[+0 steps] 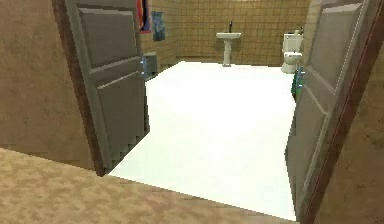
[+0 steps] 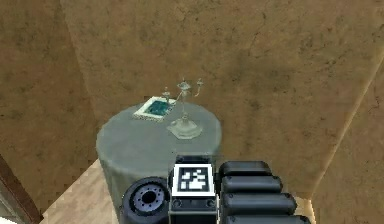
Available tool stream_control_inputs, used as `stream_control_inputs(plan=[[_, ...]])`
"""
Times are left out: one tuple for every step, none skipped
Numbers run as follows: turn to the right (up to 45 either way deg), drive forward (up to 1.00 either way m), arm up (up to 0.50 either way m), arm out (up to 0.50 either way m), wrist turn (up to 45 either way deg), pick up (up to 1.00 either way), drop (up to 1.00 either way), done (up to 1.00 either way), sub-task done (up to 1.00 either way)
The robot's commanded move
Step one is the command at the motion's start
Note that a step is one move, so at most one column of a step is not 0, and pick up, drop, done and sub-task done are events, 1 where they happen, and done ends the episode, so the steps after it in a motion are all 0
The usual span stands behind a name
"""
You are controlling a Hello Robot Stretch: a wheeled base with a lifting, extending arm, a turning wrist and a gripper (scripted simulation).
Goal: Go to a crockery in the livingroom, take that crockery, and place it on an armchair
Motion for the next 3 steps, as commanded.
stream_control_inputs(plan=[[0.0,1.0,0.0,0.0,0.0,0.0,0.0,0.0,0.0],[0.0,1.0,0.0,0.0,0.0,0.0,0.0,0.0,0.0],[0.0,0.5,0.0,0.0,0.0,0.0,0.0,0.0,0.0]])
